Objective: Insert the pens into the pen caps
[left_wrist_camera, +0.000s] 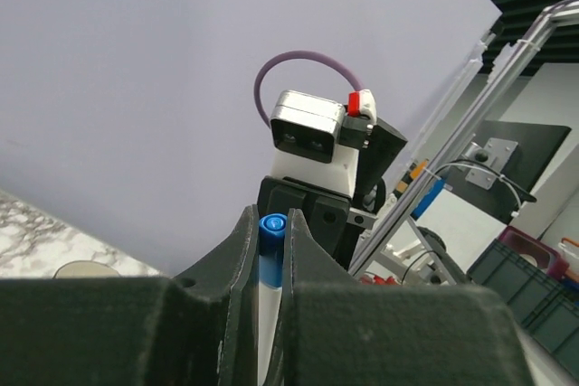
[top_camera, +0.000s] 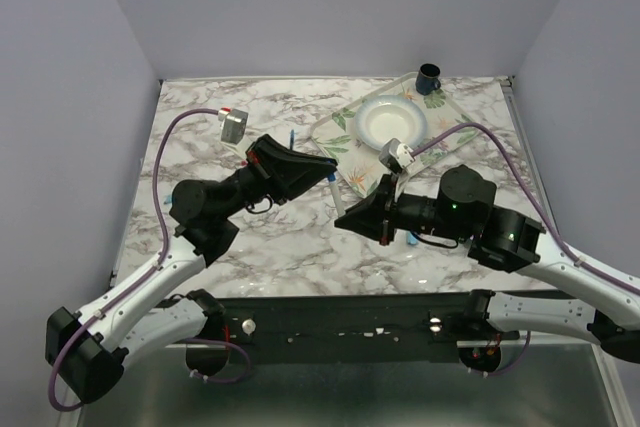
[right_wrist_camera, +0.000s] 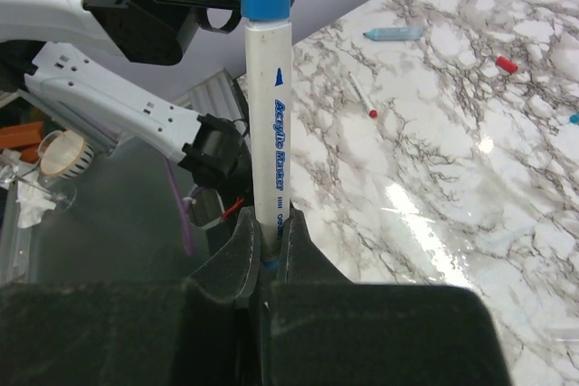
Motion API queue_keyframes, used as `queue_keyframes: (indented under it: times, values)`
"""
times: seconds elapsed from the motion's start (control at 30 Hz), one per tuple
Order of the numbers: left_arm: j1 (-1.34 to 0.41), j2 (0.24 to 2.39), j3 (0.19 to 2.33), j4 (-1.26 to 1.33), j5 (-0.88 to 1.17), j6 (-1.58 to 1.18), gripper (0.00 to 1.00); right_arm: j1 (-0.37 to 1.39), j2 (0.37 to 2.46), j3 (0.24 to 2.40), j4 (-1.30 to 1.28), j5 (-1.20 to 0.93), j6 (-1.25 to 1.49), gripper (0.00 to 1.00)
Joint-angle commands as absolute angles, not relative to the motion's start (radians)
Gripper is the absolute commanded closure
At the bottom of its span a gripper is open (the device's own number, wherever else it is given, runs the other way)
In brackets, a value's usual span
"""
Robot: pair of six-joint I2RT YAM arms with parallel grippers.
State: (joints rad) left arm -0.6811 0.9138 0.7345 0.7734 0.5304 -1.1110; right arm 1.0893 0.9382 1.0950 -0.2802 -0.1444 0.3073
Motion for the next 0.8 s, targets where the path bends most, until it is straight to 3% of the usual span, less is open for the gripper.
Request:
queue_keyframes:
  times: [0.0, 0.13, 0.4, 0.77]
  values:
    - [-0.775, 0.965, 0.68, 0.669, 0.848, -1.166, 1.0, 1.029, 0.927, 1.247, 0.204, -0.057, 0.359, 0.99]
    - [-0.778, 0.968, 0.676, 0.722, 0.871, -1.201, 1.0, 1.026, 0.913, 1.221, 0.245, -0.084, 0.409, 0.99]
    - [-0.778, 0.925, 0.675, 0.568, 0.881, -1.152, 1.0, 1.017, 0.862, 1.143, 0.318, -0.078, 0.445, 0.99]
    - [-0.778, 0.868, 0.675, 0.333, 0.845, -1.095, 1.0, 1.015, 0.893, 1.236, 0.201, -0.031, 0.302, 0.99]
